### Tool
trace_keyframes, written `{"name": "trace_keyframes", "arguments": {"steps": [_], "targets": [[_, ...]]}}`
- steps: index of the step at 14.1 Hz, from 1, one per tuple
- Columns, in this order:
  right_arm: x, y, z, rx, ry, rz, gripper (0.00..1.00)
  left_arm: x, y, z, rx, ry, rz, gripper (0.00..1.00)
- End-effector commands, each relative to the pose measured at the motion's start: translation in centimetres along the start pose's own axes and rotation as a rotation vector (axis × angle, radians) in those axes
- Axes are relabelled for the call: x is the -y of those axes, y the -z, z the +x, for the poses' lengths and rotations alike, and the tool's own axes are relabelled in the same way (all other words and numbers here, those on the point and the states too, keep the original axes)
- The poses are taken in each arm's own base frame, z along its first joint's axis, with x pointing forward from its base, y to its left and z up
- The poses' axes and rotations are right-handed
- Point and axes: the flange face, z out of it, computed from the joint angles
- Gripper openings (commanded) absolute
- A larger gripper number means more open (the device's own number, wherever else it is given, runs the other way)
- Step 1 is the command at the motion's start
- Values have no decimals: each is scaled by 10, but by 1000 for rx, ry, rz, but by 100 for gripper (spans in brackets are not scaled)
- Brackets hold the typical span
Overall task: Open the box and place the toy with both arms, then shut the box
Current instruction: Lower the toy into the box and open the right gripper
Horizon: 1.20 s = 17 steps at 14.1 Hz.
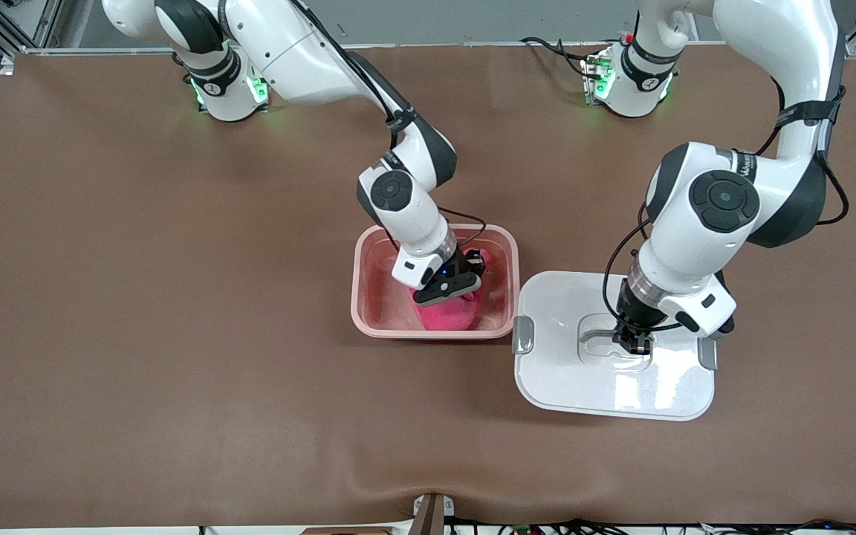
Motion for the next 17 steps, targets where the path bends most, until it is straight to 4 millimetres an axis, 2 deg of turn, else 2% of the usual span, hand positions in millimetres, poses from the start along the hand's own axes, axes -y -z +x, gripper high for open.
{"name": "trace_keyframes", "arguments": {"steps": [1,3,4,5,7,9,13,17], "targets": [[-15,-45,-21,-8,63,-54,0,6,10,6,0,-20,-14,0],[-17,-41,-16,-20,82,-62,0,6,11,7,0,-19,-15,0],[-16,-36,-12,-28,84,-60,33,6,10,7,0,-17,-14,0],[-16,-26,-4,-42,76,-55,99,6,10,7,0,-17,-13,0],[-12,-11,4,-57,76,-47,100,6,10,7,0,-17,-13,0],[-10,16,21,-88,63,-33,100,6,10,7,0,-19,-14,0],[-3,59,35,-115,53,-11,100,6,11,7,0,-26,-15,0],[-17,129,66,-86,24,-22,100,6,12,9,-1,-22,-13,0]]}}
